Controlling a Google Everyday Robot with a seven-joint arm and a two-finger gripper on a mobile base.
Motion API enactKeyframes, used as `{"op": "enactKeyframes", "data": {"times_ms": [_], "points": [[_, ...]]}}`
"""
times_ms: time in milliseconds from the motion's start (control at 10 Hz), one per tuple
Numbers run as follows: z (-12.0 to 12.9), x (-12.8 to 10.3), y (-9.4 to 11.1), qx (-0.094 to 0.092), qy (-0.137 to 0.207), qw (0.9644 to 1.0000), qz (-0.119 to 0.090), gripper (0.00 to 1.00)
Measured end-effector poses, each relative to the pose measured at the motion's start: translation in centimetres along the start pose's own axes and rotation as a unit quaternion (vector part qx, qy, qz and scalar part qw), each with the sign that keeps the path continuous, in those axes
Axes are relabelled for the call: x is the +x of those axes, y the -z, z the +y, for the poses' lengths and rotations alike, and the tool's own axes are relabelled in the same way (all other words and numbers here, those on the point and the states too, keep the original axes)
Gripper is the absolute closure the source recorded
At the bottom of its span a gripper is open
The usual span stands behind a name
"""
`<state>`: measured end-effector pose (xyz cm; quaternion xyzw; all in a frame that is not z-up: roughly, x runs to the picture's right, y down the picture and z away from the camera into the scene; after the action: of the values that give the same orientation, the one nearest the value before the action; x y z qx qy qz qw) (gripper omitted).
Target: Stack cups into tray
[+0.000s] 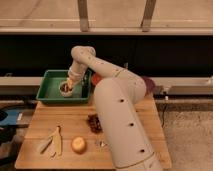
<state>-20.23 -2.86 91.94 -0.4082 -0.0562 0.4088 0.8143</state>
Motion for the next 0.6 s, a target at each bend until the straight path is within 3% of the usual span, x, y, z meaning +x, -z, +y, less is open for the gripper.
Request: {"op": "enactKeyframes", "data": {"times_ms": [400,600], "points": [[0.1,-0.3,0.5,0.003,0.005,1.0,-0.001,0.4],[-0.1,-0.3,1.9,0.015,0.004,0.9998,-0.011,0.4]]}}
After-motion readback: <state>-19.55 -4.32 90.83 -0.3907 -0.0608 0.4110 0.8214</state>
